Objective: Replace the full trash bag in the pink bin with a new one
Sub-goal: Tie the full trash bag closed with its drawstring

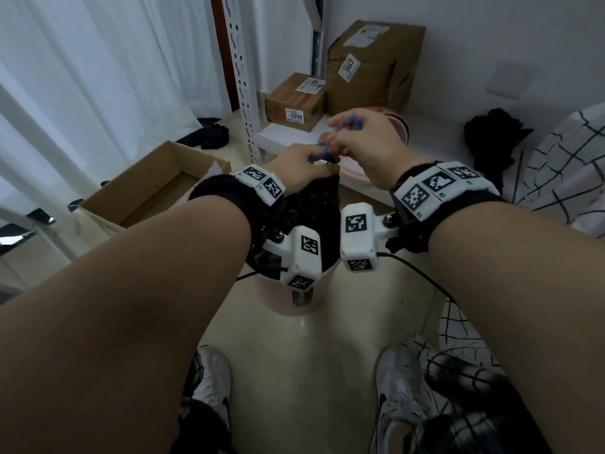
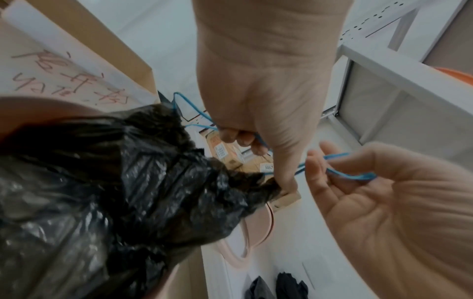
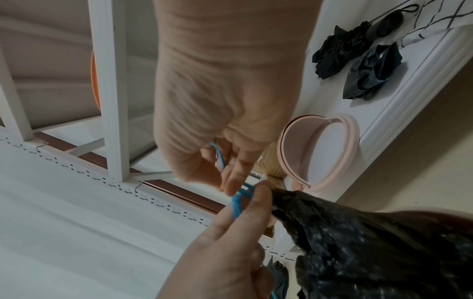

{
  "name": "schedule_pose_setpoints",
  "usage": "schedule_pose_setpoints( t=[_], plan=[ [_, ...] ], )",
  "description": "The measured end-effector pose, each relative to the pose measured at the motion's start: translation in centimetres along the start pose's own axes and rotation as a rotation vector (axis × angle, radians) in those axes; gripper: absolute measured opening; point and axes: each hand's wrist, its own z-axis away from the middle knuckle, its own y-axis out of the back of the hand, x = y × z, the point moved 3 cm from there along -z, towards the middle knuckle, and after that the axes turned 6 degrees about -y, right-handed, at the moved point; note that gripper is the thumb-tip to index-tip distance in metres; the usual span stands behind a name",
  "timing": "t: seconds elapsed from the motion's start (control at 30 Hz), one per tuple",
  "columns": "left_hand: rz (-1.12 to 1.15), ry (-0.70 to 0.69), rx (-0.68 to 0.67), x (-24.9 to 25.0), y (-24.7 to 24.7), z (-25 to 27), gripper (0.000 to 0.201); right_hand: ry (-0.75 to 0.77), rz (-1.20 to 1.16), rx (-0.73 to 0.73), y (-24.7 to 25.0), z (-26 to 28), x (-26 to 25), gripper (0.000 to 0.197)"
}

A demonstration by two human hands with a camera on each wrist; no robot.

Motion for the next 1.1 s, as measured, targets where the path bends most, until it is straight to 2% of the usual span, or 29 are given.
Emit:
schedule_pose_setpoints(
  t=[0.07, 0.13, 0.3, 0.4, 0.43, 0.5, 0.53, 0.57, 0.63, 0.7, 0.8, 0.93, 1.03, 1.1],
  plan=[
    [-0.028, -0.010, 0.084, 0.3, -0.3, -0.2, 0.011, 0.073, 0.086, 0.014, 0.4, 0.3, -0.1, 0.016],
    [-0.110, -0.013, 0.101, 0.4, -0.4, -0.5, 0.026, 0.121, 0.118, 0.056, 0.7, 0.3, 0.1, 0.008],
    [-0.483, 0.082, -0.028, 0.1, -0.1, -0.4, 0.046, 0.107, 0.062, 0.271, 1.6, -0.2, 0.6, 0.020],
    [-0.505, 0.135, -0.035, -0.6, 0.4, 0.3, 0.037, 0.091, 0.080, 0.268, 1.4, -0.2, 1.0, 0.018],
    [-0.458, 0.123, -0.013, -0.8, 0.8, 0.4, 0.028, 0.059, 0.125, 0.233, 1.2, -0.4, 1.3, 0.031],
    [-0.325, 0.087, 0.061, -1.1, 1.6, 0.8, 0.019, -0.076, 0.251, 0.134, 0.9, -0.6, 2.3, 0.078],
    [-0.255, 0.085, 0.093, -1.2, 2.0, 0.9, 0.016, -0.149, 0.315, 0.067, 0.7, -0.4, 2.8, 0.090],
    [-0.198, 0.082, 0.122, -1.4, 2.3, 1.0, 0.013, -0.199, 0.394, -0.036, 0.3, -0.2, 3.3, 0.093],
    [-0.139, 0.086, 0.149, -1.4, 2.7, 1.3, 0.018, -0.227, 0.638, -0.281, -0.5, -0.2, 4.5, 0.090],
    [-0.114, 0.086, 0.171, -1.3, 3.0, 1.6, 0.016, -0.191, 0.788, -0.373, -1.7, -0.1, 4.8, 0.076],
    [-0.006, 0.075, 0.245, -1.2, 3.5, 1.6, 0.015, -0.029, 0.632, -0.381, -4.1, -0.5, 4.4, 0.053],
    [-0.044, 0.122, 0.290, -1.7, 4.4, 1.2, 0.025, 0.030, 0.620, -0.277, -6.2, -0.7, 5.3, 0.027],
    [-0.062, 0.228, 0.285, -3.3, 5.4, 1.3, 0.037, -0.007, 0.631, -0.313, -6.8, -0.6, 6.2, 0.026],
    [-0.074, 0.282, 0.267, -4.2, 5.7, 1.6, 0.032, -0.051, 0.641, -0.311, -6.8, -0.8, 6.6, 0.027]
  ],
)
